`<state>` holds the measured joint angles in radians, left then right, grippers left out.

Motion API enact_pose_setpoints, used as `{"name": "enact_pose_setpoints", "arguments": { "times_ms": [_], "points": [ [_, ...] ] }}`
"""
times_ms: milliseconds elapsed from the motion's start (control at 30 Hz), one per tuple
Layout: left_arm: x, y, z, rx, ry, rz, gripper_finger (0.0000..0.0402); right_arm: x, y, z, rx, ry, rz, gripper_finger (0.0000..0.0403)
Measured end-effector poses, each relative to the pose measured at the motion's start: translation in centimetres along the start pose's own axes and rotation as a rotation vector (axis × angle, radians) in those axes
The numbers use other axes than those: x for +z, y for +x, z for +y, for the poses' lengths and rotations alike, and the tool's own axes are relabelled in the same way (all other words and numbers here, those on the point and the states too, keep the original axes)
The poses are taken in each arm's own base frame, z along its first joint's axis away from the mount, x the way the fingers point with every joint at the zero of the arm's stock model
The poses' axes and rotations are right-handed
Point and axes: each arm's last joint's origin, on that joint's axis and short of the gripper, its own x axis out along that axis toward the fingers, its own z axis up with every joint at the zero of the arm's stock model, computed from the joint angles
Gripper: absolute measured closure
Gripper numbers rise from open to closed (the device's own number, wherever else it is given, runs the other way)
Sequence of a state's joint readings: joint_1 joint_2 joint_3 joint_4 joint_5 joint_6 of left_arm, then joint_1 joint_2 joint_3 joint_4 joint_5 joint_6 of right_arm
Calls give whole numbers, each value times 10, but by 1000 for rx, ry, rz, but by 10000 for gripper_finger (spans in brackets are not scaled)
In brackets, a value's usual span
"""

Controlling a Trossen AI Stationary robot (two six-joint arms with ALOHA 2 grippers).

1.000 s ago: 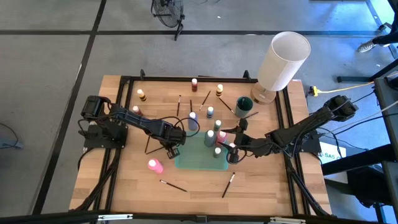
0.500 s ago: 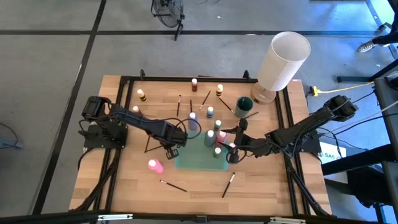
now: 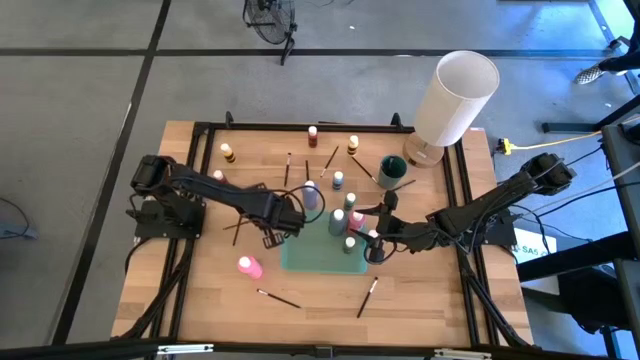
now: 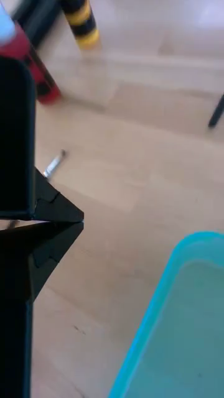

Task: Pick & Place Paint Supplies
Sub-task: Put the black eyeshadow brush into the green cup

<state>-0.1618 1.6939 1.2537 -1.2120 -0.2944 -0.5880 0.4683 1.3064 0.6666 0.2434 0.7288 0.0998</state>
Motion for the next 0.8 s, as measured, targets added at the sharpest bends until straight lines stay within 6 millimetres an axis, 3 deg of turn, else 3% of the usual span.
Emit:
{"name": "enact_pose_setpoints", "arguments": {
  "times_ms": [233,533,667,800],
  "points": [
    [6,-67,14,152,32,-104,400,1,0,0,1,8,-9,155],
    [4,-155,31,-39,118,-645,400,6,-1,3,55,23,-49,155],
    [5,-176,37,-116,115,-876,400,13,-2,5,120,17,-104,155],
    [9,-181,35,-232,152,-1065,400,22,-3,5,147,-12,-195,155]
  ]
}}
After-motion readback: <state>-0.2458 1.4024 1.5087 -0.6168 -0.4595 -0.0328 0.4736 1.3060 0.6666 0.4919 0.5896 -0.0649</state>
